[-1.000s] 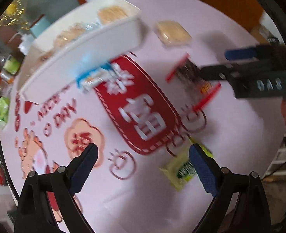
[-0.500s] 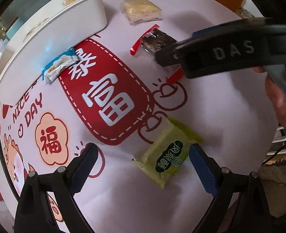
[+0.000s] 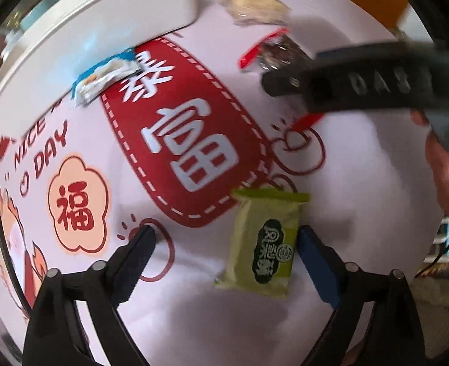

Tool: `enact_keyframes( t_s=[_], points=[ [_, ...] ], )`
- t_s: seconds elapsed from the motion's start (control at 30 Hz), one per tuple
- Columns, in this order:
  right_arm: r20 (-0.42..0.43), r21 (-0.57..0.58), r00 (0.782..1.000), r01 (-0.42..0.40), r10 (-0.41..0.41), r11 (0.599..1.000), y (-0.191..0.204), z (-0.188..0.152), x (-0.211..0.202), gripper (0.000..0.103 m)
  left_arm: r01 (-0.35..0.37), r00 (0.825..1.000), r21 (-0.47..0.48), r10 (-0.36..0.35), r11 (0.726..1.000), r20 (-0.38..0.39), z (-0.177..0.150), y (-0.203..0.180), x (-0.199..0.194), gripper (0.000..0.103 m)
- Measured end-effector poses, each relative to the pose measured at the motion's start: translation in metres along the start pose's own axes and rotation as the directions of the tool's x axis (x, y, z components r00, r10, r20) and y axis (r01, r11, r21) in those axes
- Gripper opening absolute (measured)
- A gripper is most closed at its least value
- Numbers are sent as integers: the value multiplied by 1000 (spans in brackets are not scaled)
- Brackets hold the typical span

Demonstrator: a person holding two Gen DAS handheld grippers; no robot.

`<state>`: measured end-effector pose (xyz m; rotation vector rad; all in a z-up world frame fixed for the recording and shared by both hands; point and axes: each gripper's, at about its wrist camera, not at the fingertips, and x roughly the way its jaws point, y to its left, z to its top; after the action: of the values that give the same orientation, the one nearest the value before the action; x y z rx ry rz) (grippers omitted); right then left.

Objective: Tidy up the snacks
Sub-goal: 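Grasp the green pack with the left gripper while the right grasps the red-labelled candy bag, then carry both packs over the tray and open both grippers to release them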

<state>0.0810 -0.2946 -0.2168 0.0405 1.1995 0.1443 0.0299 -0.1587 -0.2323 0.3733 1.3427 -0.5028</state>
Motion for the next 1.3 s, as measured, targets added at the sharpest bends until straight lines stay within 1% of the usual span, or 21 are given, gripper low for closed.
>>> enact_keyframes(
  t_s=[0.1,0.13,0.17,0.2,0.23,0.27,0.3,0.43,0.53,0.67,0.8,0.9,0.97,1.03,1.1,1.2,1.3],
  points=[
    [12,-11,1000,18,-18,1000,2,-2,0,73,-10,1000,-54,11,998,29,1,12,-3,78],
    [16,-15,1000,25,-25,1000,3,-3,0,72,-15,999,-75,18,997,41,1,14,-5,72],
    [19,-19,999,30,-30,999,4,-4,0,72,-17,999,-89,21,996,48,1,16,-6,63],
    [22,-28,999,35,-34,999,6,-4,-1,70,-20,998,-107,26,994,59,1,18,-8,57],
    [24,-36,999,35,-35,999,7,-5,-2,63,-22,998,-120,30,992,64,2,21,-9,50],
    [41,-52,998,55,-53,997,8,-5,-4,36,-21,998,-139,30,990,63,2,23,-10,46],
    [34,-63,998,61,-59,996,10,-4,-5,36,-28,997,-153,39,988,66,0,26,-12,41],
    [20,-35,999,26,-25,999,6,-5,-7,35,-6,998,-195,19,981,64,8,40,-12,39],
    [3,-6,1000,-21,21,1000,4,-8,-10,35,13,998,-237,2,971,63,8,47,-14,39],
    [-14,3,998,-64,64,998,7,-15,-19,35,48,997,-314,-29,948,65,6,71,-19,39],
    [-11,1,994,-105,105,994,13,-18,-31,35,77,994,-359,-44,930,98,4,90,-35,39],
    [17,-24,991,-132,132,991,24,-14,-44,35,89,990,-381,-40,920,134,-3,101,-54,39],
    [39,-35,988,-145,146,989,26,-11,-53,35,98,987,-390,-38,916,159,-13,102,-72,39],
    [68,-45,985,-158,160,986,32,-5,-63,35,106,981,-393,-33,913,190,-10,106,-86,39],
    [91,-56,981,-166,171,984,38,1,-70,35,110,976,-389,-26,915,215,-7,102,-98,39],
    [127,-84,976,-166,176,983,47,10,-81,35,107,963,-384,0,917,269,-2,105,-122,39],
    [158,-107,970,-167,182,980,54,19,-91,35,93,951,-385,32,918,307,12,103,-132,39]
  ],
)
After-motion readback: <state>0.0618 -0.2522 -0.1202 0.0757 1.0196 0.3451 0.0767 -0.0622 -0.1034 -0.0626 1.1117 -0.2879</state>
